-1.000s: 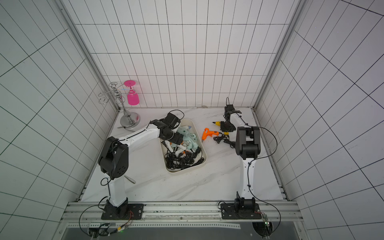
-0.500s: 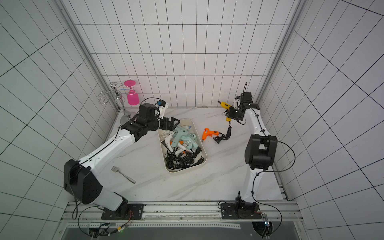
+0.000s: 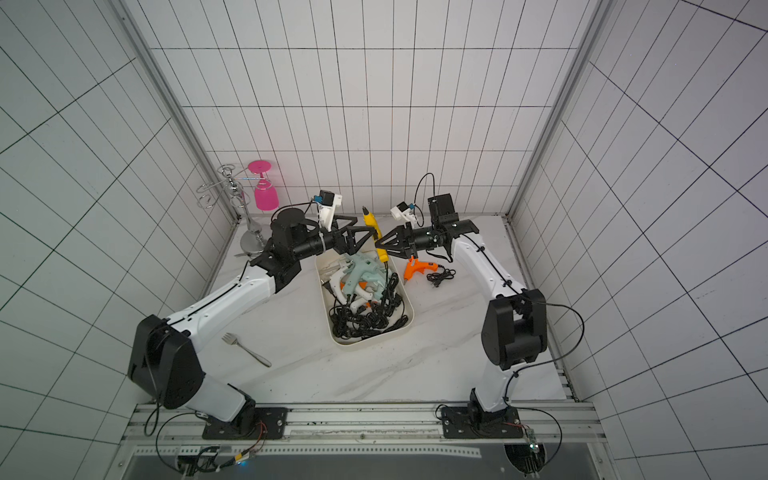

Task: Put the hot melt glue gun into the storage box
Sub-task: Pick up the hot melt adhesive gun from the center of the board, then place the hot melt adhesive gun in the storage box.

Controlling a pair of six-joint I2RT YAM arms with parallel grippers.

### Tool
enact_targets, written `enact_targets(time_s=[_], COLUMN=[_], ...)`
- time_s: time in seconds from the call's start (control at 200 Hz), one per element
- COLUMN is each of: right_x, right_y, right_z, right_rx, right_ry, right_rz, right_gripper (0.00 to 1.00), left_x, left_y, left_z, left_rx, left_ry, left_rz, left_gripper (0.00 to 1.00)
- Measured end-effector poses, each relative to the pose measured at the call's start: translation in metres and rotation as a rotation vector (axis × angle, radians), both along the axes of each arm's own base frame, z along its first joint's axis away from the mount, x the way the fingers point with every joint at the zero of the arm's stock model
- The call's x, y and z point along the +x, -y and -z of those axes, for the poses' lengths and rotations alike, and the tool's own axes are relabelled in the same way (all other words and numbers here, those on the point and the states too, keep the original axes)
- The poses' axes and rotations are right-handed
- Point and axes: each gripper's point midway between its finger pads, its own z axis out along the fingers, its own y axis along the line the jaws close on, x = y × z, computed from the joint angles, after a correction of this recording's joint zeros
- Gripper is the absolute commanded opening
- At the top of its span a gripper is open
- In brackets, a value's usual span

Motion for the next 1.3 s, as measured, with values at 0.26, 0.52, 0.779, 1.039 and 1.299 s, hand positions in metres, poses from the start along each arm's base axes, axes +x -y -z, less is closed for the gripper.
enact_targets(time_s=[0.26, 0.52, 0.779, 1.039, 1.299], right_x=[-0.066, -0.088, -0.092, -0.09, -0.02], right_y=[-0.054, -0.066, -0.066, -0.065, 0.009], right_z=[-0.017, -0.017, -0.012, -0.009, 0.046], right_rx=[0.133, 0.17, 0.167, 0.161, 0.03], right_ry=[-0.045, -0.098, -0.153, -0.161, -0.166], right_rz=[-0.258, -0.339, -0.34, -0.329, 0.022], right_gripper=[0.23, 0.23, 0.28, 0.99, 0.99], left_x=[-0.013, -0.016, -0.025, -0.024, -0.04], left_y=[0.018, 0.021, 0.027, 0.022, 0.002], left_z=[-0.003, -0.003, 0.005, 0.026, 0.086], left_rx=[0.036, 0.055, 0.074, 0.101, 0.219], left_ry=[0.076, 0.106, 0.114, 0.01, -0.287], left_rz=[0.056, 0.071, 0.116, 0.089, -0.068], left_gripper=[0.99, 0.76, 0.32, 0.16, 0.14])
